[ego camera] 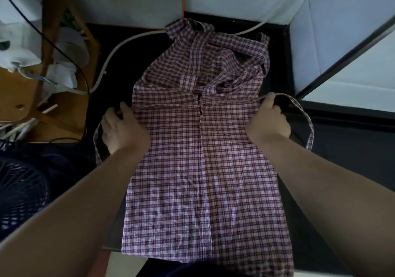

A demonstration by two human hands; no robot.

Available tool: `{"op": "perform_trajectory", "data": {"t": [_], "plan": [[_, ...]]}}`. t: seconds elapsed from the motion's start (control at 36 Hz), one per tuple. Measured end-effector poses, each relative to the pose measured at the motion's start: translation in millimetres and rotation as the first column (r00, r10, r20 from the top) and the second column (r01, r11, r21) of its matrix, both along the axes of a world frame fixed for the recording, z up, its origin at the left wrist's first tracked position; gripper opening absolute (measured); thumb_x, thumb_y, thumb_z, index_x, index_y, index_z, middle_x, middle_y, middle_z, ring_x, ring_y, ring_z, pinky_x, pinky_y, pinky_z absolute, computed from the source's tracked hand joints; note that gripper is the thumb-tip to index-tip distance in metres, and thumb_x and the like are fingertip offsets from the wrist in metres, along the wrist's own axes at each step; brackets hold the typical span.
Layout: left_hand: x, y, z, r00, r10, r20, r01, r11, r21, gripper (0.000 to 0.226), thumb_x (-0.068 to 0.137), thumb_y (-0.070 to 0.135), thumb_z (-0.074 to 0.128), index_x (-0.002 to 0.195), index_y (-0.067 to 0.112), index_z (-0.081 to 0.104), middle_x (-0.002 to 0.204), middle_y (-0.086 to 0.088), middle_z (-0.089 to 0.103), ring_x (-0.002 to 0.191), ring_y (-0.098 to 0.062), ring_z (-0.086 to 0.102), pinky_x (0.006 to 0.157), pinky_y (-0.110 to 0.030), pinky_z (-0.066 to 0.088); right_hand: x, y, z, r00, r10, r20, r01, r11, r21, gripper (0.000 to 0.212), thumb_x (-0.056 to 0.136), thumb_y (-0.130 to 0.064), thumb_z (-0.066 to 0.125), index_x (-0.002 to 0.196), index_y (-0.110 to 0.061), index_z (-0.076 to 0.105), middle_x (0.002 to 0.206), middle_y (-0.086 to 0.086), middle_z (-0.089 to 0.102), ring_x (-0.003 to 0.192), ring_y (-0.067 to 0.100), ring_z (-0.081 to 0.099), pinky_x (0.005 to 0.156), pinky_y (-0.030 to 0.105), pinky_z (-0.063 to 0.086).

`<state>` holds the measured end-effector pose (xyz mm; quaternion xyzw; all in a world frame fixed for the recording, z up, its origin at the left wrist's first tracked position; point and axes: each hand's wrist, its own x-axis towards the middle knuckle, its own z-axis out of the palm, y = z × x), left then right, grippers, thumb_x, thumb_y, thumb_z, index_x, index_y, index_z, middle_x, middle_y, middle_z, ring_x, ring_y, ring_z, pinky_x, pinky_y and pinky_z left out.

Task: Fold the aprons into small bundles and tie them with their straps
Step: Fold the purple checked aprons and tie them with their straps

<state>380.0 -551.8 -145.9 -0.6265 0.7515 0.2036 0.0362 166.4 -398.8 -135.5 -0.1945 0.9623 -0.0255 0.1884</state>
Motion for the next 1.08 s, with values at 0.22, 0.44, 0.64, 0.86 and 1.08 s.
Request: {"op": "perform_trajectory", "data": {"t": [0.22,0.44,0.64,0.86,1.08], "plan": [[17,31,-16,0.860,-0.482,0.168,0.406,0.845,0.347,0.107,0.081,0.080,0.036,0.149,0.024,-0.024,0.151,-0.004,-0.040,0.143,-0.027,-0.028,0.117,-0.049,-0.006,39,5,0,0.783,0.413,0.465,-0.516,0.848,0.116,0.106,0.079,-0.069,0.057,0.150,-0.035,-0.013,0.156,0.005,-0.028,0.146,0.034,-0.009,0.117,0.047,0.007],[-13,-16,-19,0.828,-0.546,0.131,0.485,0.813,0.323,0.122,0.069,0.085,0.046,0.148,0.027,-0.026,0.150,0.000,-0.043,0.141,-0.024,-0.032,0.114,-0.055,-0.015,14,-14,-13,0.807,0.431,0.403,-0.512,0.852,0.113,0.113,0.076,-0.066,0.064,0.148,-0.037,-0.019,0.153,0.004,-0.036,0.145,0.032,-0.019,0.115,0.053,0.001],[-51,-62,-22,0.877,-0.428,0.218,0.431,0.902,0.039,0.102,0.078,0.083,0.036,0.154,0.026,0.000,0.161,-0.004,-0.014,0.147,-0.029,-0.012,0.116,-0.059,-0.003,-20,-63,-15,0.917,0.393,0.063,-0.397,0.915,0.068,0.096,0.082,-0.067,0.054,0.152,-0.033,-0.003,0.159,0.013,-0.012,0.146,0.035,-0.004,0.115,0.053,0.007],[-32,-23,-29,0.872,-0.488,-0.029,0.477,0.862,-0.169,0.040,0.102,0.026,0.039,0.140,0.017,0.047,0.145,-0.009,0.038,0.128,-0.032,0.038,0.097,-0.044,0.042,17,-49,-17,0.872,0.489,0.000,-0.484,0.863,-0.145,0.032,0.098,-0.043,0.044,0.114,-0.017,0.055,0.118,0.005,0.050,0.104,0.027,0.055,0.072,0.033,0.043],[15,30,-27,0.795,-0.598,0.100,0.595,0.802,0.063,0.067,0.098,0.057,0.030,0.154,0.029,0.007,0.161,-0.002,-0.010,0.148,-0.023,-0.010,0.120,-0.043,-0.005,69,13,-17,0.846,0.478,0.238,-0.443,0.877,-0.186,0.078,0.084,-0.062,0.055,0.149,-0.029,0.029,0.159,-0.002,0.005,0.145,0.024,0.011,0.117,0.035,0.013]]}}
